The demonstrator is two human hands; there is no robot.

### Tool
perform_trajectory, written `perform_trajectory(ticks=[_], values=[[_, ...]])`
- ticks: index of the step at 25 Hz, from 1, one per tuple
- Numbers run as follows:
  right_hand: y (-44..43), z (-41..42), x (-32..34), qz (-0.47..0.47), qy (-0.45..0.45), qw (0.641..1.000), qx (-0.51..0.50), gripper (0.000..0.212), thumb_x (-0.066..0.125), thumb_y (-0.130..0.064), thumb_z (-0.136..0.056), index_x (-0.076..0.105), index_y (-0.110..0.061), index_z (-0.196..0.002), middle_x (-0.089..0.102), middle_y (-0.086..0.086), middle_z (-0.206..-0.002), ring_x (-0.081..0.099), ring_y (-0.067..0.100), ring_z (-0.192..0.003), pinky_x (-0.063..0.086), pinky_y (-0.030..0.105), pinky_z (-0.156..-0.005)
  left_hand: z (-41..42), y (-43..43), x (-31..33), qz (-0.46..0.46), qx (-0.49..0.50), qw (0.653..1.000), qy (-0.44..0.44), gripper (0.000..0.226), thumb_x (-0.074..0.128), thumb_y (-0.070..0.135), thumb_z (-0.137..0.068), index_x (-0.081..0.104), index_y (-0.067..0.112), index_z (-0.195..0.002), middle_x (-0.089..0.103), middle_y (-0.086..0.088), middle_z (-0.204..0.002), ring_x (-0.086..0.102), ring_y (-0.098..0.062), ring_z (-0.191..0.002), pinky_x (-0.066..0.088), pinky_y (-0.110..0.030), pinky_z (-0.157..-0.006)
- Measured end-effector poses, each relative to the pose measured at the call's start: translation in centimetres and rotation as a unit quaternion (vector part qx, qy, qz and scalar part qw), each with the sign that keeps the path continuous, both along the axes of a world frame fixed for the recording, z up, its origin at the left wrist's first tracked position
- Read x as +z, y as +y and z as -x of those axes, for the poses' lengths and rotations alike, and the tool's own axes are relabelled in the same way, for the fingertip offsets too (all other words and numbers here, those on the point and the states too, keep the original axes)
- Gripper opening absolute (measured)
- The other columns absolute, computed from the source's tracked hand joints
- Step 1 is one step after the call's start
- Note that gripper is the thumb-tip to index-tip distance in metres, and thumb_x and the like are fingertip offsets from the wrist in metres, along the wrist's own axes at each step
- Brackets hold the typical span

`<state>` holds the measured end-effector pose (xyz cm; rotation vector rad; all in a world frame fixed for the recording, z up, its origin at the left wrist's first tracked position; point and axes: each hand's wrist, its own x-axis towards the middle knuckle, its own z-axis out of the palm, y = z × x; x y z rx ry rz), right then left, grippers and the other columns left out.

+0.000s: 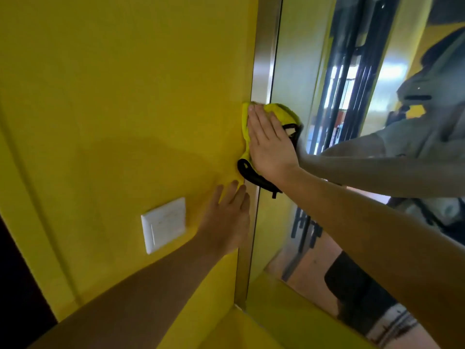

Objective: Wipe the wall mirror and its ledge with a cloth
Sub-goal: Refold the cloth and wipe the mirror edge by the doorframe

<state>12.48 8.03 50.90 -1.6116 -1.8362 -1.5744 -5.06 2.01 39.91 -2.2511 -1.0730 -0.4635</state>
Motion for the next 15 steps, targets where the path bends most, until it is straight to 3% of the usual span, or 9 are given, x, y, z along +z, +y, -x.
perform_trajectory(ticks=[1,4,6,9,11,15], values=[[0.0,-0.1,-2.4,0.01,-0.001,1.0,0.001,0.062,0.024,-0.024,-0.109,0.004,0.011,-0.157,0.005,0.024,-0.168,0.006,0.037,-0.157,0.011,0.048,-0.128,0.1,-0.4,-3.1,0.033,-0.002,0.999,0.014,0.057,0.038,0.032,-0.103,0.042,0.004,-0.153,0.035,-0.016,-0.163,0.023,-0.035,-0.154,0.019,-0.057,-0.122],[-0.5,-0.4,-10.4,0.031,-0.025,0.999,0.0,0.062,0.022,-0.026,-0.11,0.005,0.012,-0.156,0.005,0.025,-0.168,0.007,0.038,-0.157,0.011,0.048,-0.128,1.2,-1.3,-11.8,0.099,-0.023,0.994,0.031,0.05,0.054,0.033,-0.094,0.063,0.008,-0.136,0.057,-0.012,-0.146,0.044,-0.033,-0.144,0.034,-0.055,-0.117],[-1.4,-0.3,-15.4,0.056,-0.036,0.998,-0.02,0.067,0.016,-0.034,-0.11,0.003,0.012,-0.156,0.003,0.025,-0.168,0.006,0.037,-0.157,0.01,0.047,-0.128,2.2,-1.6,-16.8,0.131,-0.047,0.99,0.019,0.043,0.051,0.033,-0.094,0.072,0.01,-0.124,0.065,-0.01,-0.137,0.052,-0.033,-0.138,0.039,-0.055,-0.113],[-2.8,0.1,-22.9,0.152,-0.032,0.985,-0.068,0.09,0.007,-0.061,-0.103,-0.006,0.012,-0.156,-0.012,0.028,-0.166,-0.006,0.038,-0.157,-0.001,0.048,-0.128,3.3,-2.4,-22.7,0.174,-0.05,0.984,0.003,0.045,0.044,0.036,-0.097,0.075,0.014,-0.119,0.069,-0.008,-0.131,0.056,-0.031,-0.135,0.045,-0.055,-0.109],[-3.2,-0.1,-28.5,0.197,-0.029,0.978,-0.062,0.099,0.015,-0.067,-0.1,-0.004,0.013,-0.155,-0.014,0.031,-0.164,-0.006,0.041,-0.156,-0.006,0.05,-0.126,4.1,-2.8,-26.6,0.205,-0.04,0.978,0.003,0.046,0.043,0.038,-0.097,0.075,0.015,-0.12,0.069,-0.007,-0.132,0.056,-0.03,-0.135,0.044,-0.055,-0.111],[-3.8,-0.9,-38.9,0.231,-0.101,0.967,-0.043,0.074,0.032,-0.037,-0.105,0.009,0.011,-0.157,0.005,0.027,-0.167,0.01,0.038,-0.156,0.014,0.046,-0.128,5.4,-3.5,-33.8,0.238,-0.044,0.97,-0.027,0.043,0.048,0.037,-0.094,0.073,0.014,-0.12,0.068,-0.009,-0.132,0.054,-0.031,-0.137,0.043,-0.056,-0.111]])
